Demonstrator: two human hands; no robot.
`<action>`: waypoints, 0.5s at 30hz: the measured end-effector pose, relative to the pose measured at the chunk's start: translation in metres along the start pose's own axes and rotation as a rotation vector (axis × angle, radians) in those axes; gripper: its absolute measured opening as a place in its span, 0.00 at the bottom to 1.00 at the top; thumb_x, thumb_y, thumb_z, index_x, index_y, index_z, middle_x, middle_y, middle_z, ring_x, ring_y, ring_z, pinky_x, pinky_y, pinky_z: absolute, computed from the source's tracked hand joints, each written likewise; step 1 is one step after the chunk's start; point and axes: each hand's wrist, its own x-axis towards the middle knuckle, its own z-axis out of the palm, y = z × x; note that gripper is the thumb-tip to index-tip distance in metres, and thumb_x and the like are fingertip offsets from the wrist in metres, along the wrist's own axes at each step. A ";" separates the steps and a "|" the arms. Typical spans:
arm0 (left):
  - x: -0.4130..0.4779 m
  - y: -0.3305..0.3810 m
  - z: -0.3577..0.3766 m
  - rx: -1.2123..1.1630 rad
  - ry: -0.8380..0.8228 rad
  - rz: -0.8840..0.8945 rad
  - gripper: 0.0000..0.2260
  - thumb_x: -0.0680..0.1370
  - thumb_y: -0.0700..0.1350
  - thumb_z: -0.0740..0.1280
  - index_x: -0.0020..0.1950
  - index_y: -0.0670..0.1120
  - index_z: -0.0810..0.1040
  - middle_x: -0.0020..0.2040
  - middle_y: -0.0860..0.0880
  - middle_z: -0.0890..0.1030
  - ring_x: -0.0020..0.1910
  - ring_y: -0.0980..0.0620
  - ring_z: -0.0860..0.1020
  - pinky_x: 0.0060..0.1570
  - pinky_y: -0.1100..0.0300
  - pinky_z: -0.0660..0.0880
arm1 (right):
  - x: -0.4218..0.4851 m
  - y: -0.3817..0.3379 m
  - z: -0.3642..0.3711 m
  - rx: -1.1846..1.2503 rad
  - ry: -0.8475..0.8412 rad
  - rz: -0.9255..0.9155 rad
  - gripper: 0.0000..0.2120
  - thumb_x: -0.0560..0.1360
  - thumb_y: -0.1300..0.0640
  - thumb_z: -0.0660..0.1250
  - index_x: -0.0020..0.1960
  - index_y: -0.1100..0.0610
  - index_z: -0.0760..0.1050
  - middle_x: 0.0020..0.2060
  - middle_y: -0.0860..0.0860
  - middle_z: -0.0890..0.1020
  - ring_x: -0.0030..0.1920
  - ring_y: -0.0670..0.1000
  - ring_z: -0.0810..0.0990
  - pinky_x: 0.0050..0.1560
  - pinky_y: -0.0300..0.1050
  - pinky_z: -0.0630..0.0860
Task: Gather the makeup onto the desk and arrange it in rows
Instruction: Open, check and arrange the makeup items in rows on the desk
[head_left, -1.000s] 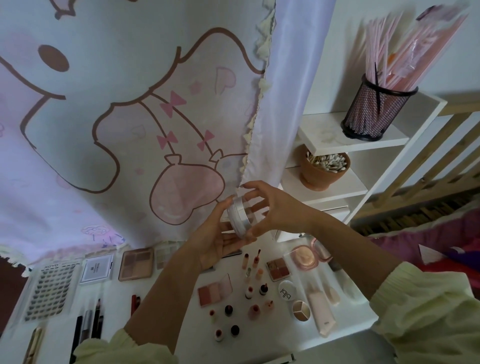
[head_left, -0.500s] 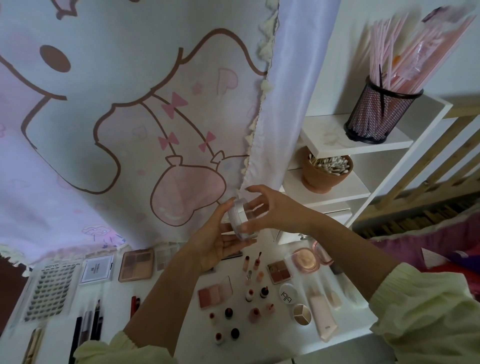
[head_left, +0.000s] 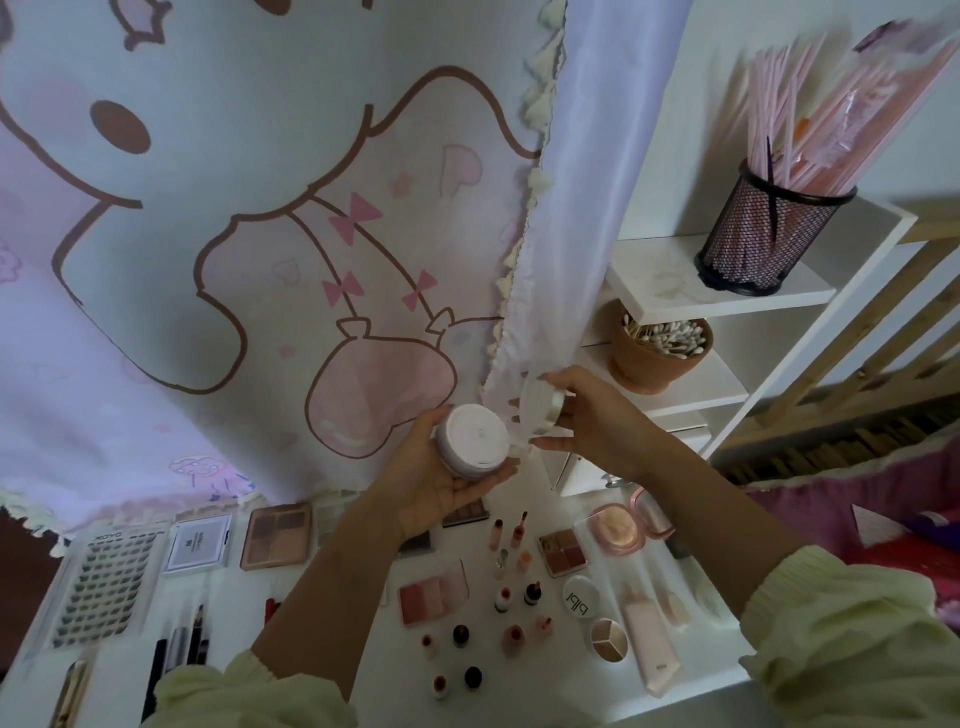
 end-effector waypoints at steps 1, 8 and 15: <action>0.003 0.003 0.000 0.015 0.007 0.006 0.19 0.79 0.54 0.62 0.63 0.42 0.73 0.58 0.35 0.79 0.52 0.36 0.81 0.46 0.48 0.82 | 0.001 0.000 -0.003 0.095 0.002 0.027 0.25 0.71 0.48 0.65 0.66 0.57 0.71 0.60 0.62 0.79 0.57 0.59 0.80 0.50 0.52 0.78; 0.038 0.014 -0.007 0.009 0.044 0.019 0.21 0.79 0.53 0.64 0.67 0.43 0.71 0.64 0.37 0.75 0.60 0.33 0.76 0.40 0.45 0.82 | 0.009 0.016 -0.015 0.331 0.312 0.043 0.11 0.78 0.59 0.60 0.59 0.63 0.70 0.63 0.66 0.71 0.58 0.69 0.77 0.48 0.60 0.81; 0.079 -0.005 -0.027 0.035 0.151 -0.050 0.22 0.79 0.53 0.65 0.69 0.43 0.71 0.64 0.36 0.75 0.58 0.33 0.77 0.49 0.40 0.79 | 0.007 0.046 -0.019 -1.047 0.456 -0.113 0.18 0.82 0.51 0.54 0.36 0.56 0.68 0.33 0.52 0.75 0.38 0.55 0.76 0.40 0.47 0.71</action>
